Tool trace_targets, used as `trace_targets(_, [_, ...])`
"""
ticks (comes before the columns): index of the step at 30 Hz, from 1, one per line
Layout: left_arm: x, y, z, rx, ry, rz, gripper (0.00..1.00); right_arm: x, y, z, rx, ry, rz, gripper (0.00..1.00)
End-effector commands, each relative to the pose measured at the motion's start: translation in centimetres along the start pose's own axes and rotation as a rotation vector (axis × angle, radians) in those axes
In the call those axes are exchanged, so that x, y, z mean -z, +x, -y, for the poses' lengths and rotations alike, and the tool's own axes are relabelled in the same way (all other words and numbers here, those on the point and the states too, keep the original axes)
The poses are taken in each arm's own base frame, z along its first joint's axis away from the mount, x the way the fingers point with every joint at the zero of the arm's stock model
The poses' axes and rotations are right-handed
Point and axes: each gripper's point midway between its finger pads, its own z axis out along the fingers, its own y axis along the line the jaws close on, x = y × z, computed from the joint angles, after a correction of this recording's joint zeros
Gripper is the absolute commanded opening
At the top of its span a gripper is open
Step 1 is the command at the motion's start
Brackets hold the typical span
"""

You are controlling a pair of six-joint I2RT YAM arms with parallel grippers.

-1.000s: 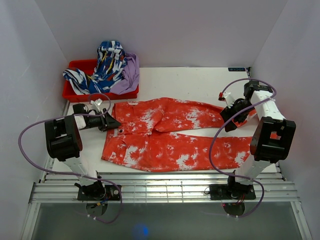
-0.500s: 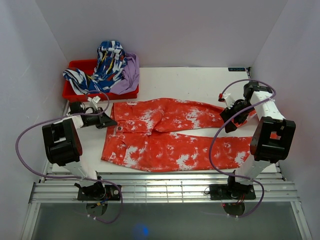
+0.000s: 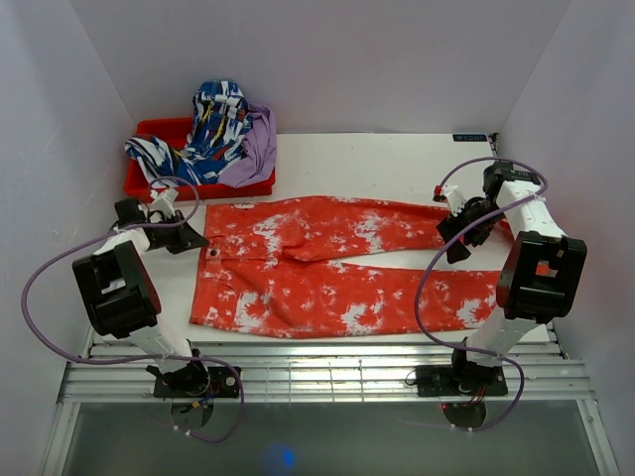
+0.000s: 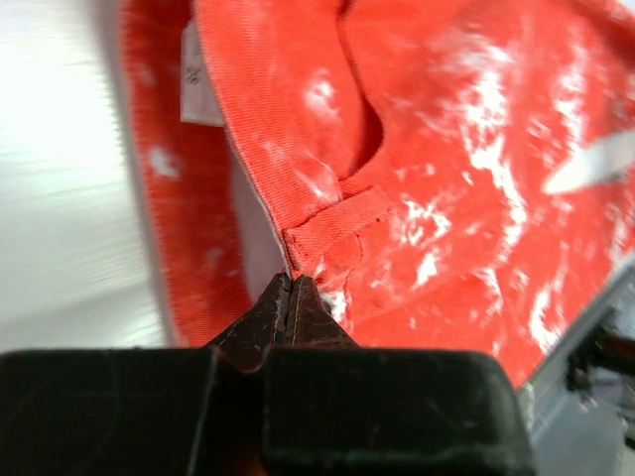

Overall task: Fold and stack the trousers
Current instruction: Flatten the trousers out

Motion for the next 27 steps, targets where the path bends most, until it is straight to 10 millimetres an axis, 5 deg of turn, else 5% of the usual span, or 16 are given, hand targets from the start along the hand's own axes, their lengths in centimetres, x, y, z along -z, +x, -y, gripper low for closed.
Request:
trace_targets(1, [2.2,-2.8,-5.2,-0.032,-0.223,0.063,0.00,0.7,-0.6,-0.2,0.022,0.013,0.019,0.89])
trace_targets(9, [1.4,-1.6,-11.4,-0.029,-0.375,-0.029,0.00,-0.2,0.2,-0.9,0.005,-0.018,-0.001,0.89])
trace_targets(16, [4.5,-5.0,-13.5,-0.046,-0.415,0.024,0.02,0.7,0.9,-0.7,-0.008,0.005,0.003,0.89])
trace_targets(21, [8.0,-8.2,-11.8,-0.146,-0.420,0.085,0.45,2.1,1.5,0.2,-0.036,0.021,0.015,0.89])
trace_targets(27, [11.0,-9.3,-9.3,-0.246,-0.395,0.090,0.68,4.4,5.9,1.1,0.058,0.021,-0.070,0.93])
